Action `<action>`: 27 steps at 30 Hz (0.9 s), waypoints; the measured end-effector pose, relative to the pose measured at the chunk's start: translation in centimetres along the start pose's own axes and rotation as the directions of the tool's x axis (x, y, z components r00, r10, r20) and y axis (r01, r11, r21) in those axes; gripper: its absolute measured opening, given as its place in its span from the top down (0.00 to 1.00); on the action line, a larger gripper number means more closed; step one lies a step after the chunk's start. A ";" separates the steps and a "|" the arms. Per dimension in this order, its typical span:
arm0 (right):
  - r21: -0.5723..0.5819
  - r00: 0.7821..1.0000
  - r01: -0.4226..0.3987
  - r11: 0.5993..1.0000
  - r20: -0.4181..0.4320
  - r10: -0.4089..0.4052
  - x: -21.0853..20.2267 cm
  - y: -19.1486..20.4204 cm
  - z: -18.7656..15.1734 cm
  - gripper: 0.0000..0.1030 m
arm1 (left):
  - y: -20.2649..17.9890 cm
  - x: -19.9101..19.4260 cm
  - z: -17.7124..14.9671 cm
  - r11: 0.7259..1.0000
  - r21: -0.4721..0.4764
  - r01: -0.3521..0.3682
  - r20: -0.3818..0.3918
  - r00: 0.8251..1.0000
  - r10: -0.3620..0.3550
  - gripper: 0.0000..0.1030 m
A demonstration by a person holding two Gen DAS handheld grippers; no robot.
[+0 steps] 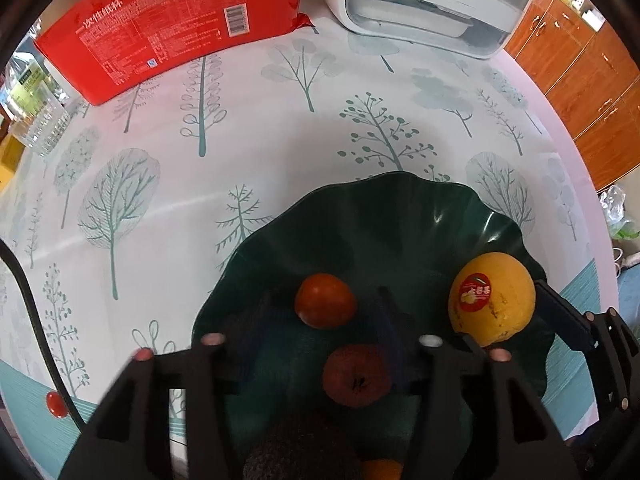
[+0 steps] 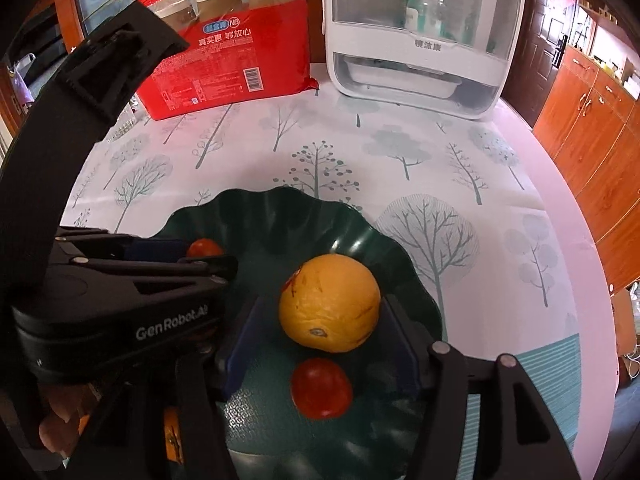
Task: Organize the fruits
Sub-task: 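Lower both tools onto the green plate and open them to release, then lift both open tools and move them back toward the white plate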
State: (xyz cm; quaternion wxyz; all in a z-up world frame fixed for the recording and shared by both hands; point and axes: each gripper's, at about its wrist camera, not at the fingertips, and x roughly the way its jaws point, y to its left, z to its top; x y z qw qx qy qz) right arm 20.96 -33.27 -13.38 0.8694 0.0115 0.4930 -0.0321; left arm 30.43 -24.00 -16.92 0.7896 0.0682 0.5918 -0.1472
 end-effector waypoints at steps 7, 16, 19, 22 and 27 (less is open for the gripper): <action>0.041 1.000 -0.007 0.999 -0.004 0.007 -0.5 -0.7 -0.6 0.40 | 0.2 -0.6 -0.5 1.000 0.003 -0.011 -0.001 1.000 0.011 0.25; 0.044 1.000 -0.019 0.999 0.000 0.019 -1.7 -0.3 -1.4 0.40 | 0.1 -2.3 -1.6 0.999 0.020 -0.032 0.014 0.999 0.032 0.22; 0.049 1.000 -0.019 0.999 0.004 0.019 -2.3 -0.2 -1.4 0.40 | 0.2 -3.4 -2.0 0.999 0.027 -0.047 0.038 0.998 0.046 0.12; 0.053 1.000 -0.020 0.998 0.016 0.019 -3.3 -0.1 -1.4 0.40 | 0.3 -4.6 -2.2 0.999 0.027 -0.043 0.056 0.998 0.042 0.06; 0.054 0.999 -0.016 0.998 0.036 0.014 -5.0 0.2 -1.1 0.40 | 0.2 -7.2 -2.8 0.999 0.034 -0.032 0.085 0.996 0.029 0.01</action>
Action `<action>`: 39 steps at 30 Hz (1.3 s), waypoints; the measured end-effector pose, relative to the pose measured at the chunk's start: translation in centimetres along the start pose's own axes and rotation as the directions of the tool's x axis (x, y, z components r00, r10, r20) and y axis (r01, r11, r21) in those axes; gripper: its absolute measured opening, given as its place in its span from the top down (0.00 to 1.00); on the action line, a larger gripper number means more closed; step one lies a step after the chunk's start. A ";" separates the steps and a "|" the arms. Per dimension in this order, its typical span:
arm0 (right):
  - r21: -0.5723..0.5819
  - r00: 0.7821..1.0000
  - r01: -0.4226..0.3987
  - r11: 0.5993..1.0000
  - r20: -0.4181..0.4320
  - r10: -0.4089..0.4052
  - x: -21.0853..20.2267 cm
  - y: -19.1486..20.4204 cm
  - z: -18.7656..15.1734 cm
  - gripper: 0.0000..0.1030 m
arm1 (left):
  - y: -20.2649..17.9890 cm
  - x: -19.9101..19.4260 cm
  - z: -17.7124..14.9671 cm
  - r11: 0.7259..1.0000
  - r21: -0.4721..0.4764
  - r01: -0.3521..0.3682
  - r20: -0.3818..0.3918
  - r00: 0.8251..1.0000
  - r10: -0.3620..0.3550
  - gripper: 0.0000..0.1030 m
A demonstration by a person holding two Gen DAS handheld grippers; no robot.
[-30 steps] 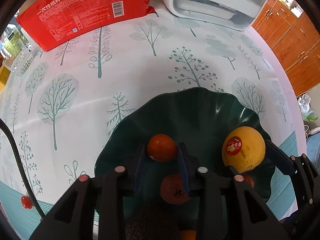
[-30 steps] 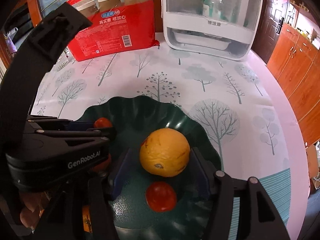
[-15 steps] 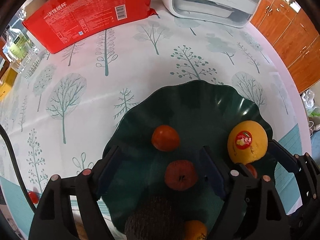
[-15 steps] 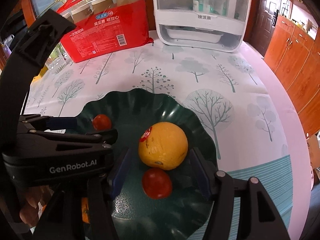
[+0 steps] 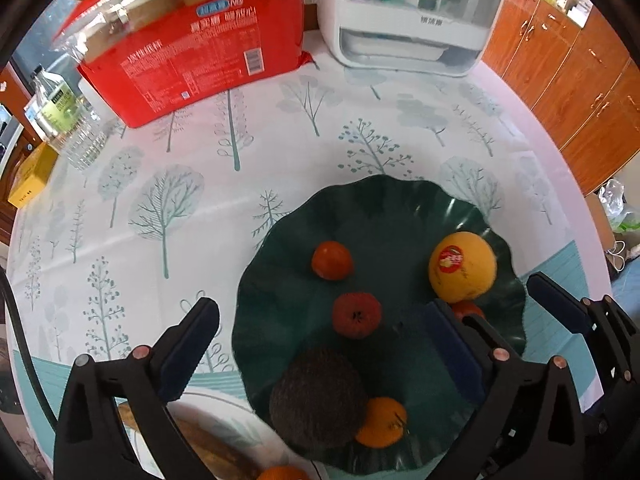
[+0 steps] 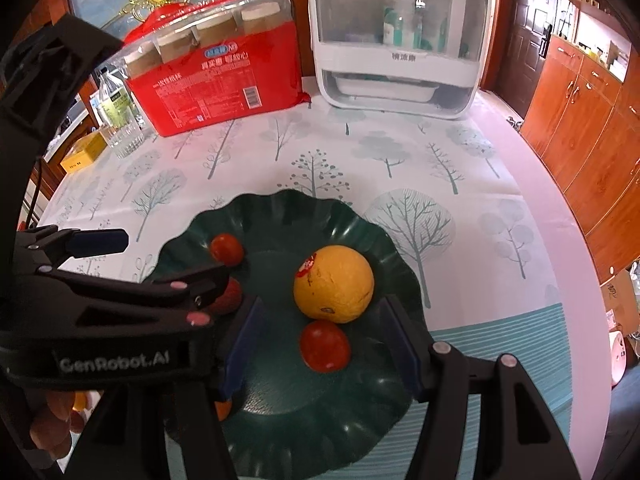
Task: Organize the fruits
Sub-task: 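Lift both open tools and move them back toward the white plate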
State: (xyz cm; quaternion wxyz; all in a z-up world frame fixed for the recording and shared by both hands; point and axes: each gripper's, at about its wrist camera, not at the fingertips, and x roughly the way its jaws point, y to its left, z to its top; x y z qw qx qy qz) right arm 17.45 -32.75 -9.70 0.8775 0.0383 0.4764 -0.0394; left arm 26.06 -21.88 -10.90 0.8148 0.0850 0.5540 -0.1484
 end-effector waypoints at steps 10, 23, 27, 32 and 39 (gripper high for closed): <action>0.026 0.999 0.012 1.000 0.031 -0.013 -4.1 0.3 0.1 0.40 | -0.1 -5.6 -1.2 0.999 0.011 0.052 0.050 0.997 -0.053 0.01; 0.057 0.995 0.034 0.998 0.093 -0.039 -9.9 1.8 -0.7 0.40 | 1.6 -13.1 -4.2 0.997 0.012 0.072 0.127 0.989 -0.073 0.01; 0.068 0.994 0.037 0.997 0.100 -0.044 -11.2 2.6 -1.2 0.40 | 2.9 -15.0 -5.4 0.997 0.013 0.080 0.141 0.987 -0.081 0.01; 0.073 0.992 0.042 0.996 0.113 -0.050 -12.8 4.3 -1.8 0.40 | 4.8 -16.6 -7.0 0.997 0.017 0.081 0.159 0.984 -0.083 0.01; 0.080 0.992 0.035 0.996 0.115 -0.044 -13.7 7.3 -3.0 0.40 | 8.1 -18.0 -9.0 0.998 0.023 0.058 0.182 0.981 -0.062 0.01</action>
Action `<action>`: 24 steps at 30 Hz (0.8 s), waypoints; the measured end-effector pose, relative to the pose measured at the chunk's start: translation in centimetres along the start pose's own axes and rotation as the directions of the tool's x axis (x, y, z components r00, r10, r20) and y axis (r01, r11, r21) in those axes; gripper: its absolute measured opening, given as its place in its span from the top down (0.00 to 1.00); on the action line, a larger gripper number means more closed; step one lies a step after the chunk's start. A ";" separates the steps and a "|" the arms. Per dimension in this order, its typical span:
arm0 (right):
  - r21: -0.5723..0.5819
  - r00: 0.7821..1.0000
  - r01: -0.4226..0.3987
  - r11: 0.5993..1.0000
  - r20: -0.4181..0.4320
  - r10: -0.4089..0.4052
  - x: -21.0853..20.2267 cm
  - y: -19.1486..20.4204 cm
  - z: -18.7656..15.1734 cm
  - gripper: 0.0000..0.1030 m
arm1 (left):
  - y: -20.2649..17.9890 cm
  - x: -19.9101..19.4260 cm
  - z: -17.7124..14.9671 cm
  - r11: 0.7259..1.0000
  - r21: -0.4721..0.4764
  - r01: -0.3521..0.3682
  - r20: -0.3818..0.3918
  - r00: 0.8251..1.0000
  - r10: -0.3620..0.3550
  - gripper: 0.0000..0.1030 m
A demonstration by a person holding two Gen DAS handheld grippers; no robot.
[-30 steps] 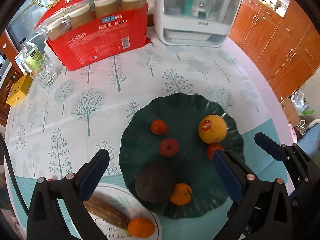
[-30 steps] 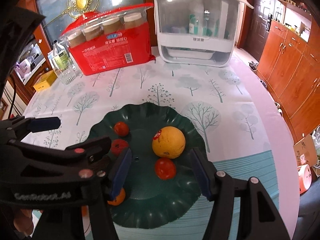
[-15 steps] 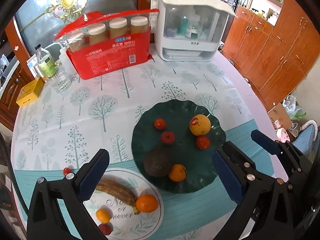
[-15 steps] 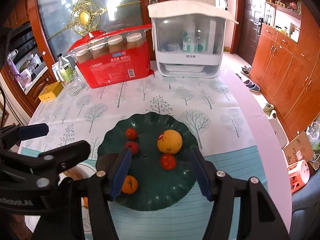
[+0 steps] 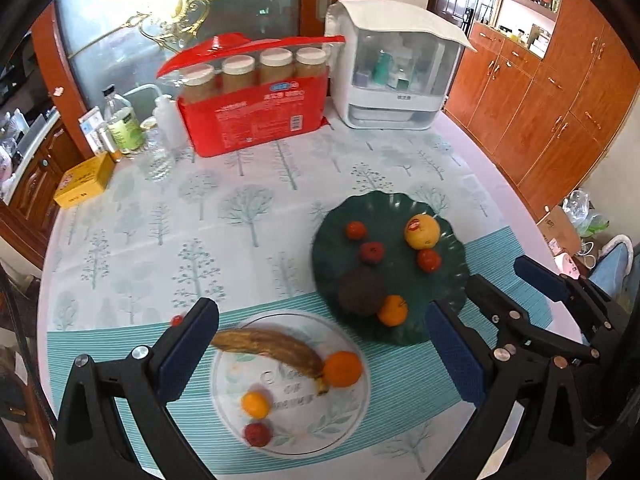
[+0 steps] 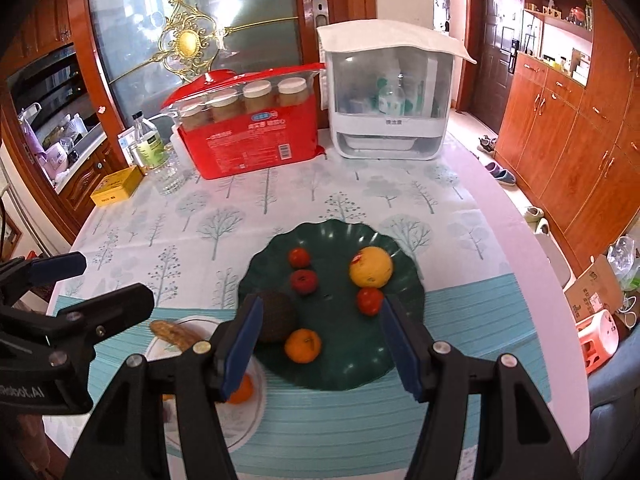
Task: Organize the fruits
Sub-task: 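Lift both open tools and move them back toward the white plate, then grasp the dark red fruit with the left tool while the right tool grasps a tangerine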
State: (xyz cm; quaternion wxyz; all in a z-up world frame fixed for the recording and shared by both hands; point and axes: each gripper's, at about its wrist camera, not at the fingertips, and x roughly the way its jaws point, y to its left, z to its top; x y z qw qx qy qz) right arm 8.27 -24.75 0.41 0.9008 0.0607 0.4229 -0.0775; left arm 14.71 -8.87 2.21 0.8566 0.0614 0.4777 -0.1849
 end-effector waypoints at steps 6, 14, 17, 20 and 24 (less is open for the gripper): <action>0.013 1.000 -0.013 1.000 -0.015 0.014 -0.1 2.5 -1.3 0.40 | 3.1 -1.1 -1.8 0.999 0.002 -0.034 0.029 0.999 0.034 0.01; 0.032 0.998 -0.032 0.999 -0.053 0.034 0.9 5.5 -3.7 0.40 | 6.7 0.1 -4.4 0.999 -0.008 -0.050 -0.001 0.999 0.050 0.01; 0.039 0.996 -0.036 0.999 -0.075 0.039 1.6 6.4 -4.7 0.40 | 7.6 1.1 -5.6 0.999 -0.001 -0.051 -0.023 0.998 0.051 0.01; 0.049 0.994 -0.039 0.998 -0.098 0.044 2.5 7.0 -5.6 0.40 | 8.5 2.4 -6.8 0.999 -0.002 -0.037 -0.059 0.998 0.037 0.01; 0.053 0.991 -0.038 0.998 -0.124 0.044 3.7 7.6 -6.7 0.40 | 9.4 4.1 -9.0 1.000 0.001 -0.013 -0.110 0.994 0.013 0.01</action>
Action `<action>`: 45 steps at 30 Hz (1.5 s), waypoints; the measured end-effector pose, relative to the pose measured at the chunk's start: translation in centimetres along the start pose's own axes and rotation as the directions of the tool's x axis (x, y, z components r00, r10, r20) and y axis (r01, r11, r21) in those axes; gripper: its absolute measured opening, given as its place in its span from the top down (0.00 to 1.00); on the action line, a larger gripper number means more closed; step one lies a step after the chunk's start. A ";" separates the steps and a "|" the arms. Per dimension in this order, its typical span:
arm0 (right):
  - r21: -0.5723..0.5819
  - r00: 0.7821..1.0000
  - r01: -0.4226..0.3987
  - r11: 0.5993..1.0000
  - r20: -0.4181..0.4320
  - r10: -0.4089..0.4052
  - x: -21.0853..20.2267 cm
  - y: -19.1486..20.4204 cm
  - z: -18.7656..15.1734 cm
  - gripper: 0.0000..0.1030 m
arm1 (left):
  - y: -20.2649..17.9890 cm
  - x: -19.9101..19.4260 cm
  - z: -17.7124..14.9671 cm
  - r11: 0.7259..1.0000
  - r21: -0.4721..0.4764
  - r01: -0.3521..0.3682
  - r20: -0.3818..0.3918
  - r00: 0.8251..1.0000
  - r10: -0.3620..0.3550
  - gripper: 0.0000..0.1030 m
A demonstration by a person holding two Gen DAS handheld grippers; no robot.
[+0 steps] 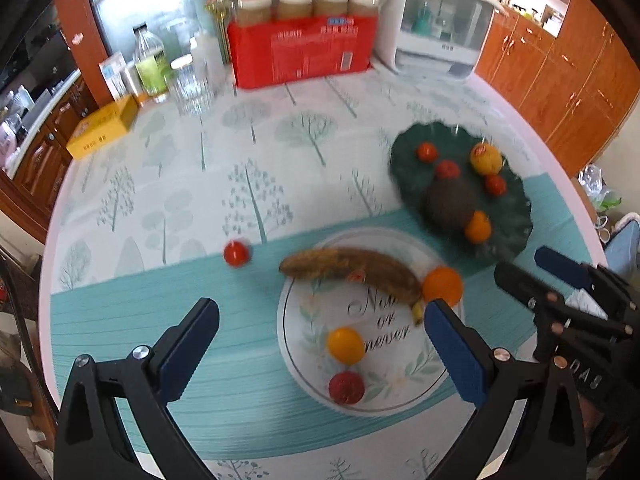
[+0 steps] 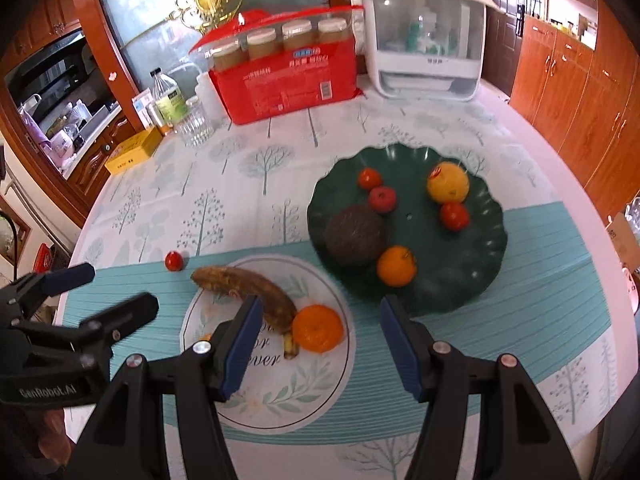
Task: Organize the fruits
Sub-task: 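Grasp the dark red fruit with the left tool while the right tool grasps a tangerine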
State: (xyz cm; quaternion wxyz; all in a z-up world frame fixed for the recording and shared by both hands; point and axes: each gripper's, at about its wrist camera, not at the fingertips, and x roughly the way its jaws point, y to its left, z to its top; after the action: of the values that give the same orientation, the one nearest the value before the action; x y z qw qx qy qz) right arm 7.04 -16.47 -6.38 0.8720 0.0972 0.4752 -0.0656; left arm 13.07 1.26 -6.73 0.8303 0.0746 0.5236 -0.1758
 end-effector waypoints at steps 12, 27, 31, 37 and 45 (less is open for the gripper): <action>0.001 0.997 -0.020 1.000 -0.079 0.020 4.3 0.0 -2.4 0.41 | 0.4 4.9 -6.9 0.997 -0.007 0.072 -0.125 0.990 -0.073 0.16; 0.045 0.985 -0.091 0.995 -0.140 0.096 8.4 -1.2 -2.7 0.41 | -0.7 8.1 -8.4 0.989 -0.093 0.112 -0.141 0.982 -0.125 0.59; 0.058 0.979 -0.127 0.990 -0.151 0.134 9.2 -1.7 -2.5 0.44 | -0.7 8.2 -8.3 0.988 -0.111 0.111 -0.126 0.984 -0.125 0.67; 0.055 0.970 -0.162 0.985 -0.173 0.169 10.0 -1.8 -2.6 0.54 | -1.1 8.4 -8.1 0.986 -0.130 0.103 -0.109 0.987 -0.117 0.70; -0.002 0.973 -0.161 0.987 -0.169 0.158 10.0 -1.5 -2.6 0.55 | -1.2 8.4 -8.2 0.984 -0.156 0.088 -0.097 0.990 -0.103 0.70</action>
State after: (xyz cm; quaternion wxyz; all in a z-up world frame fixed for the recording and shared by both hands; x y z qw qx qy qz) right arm 9.99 -17.53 -16.32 0.8319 0.1333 0.5384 0.0169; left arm 9.02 0.92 -17.82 0.7955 -0.0047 0.5813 -0.1710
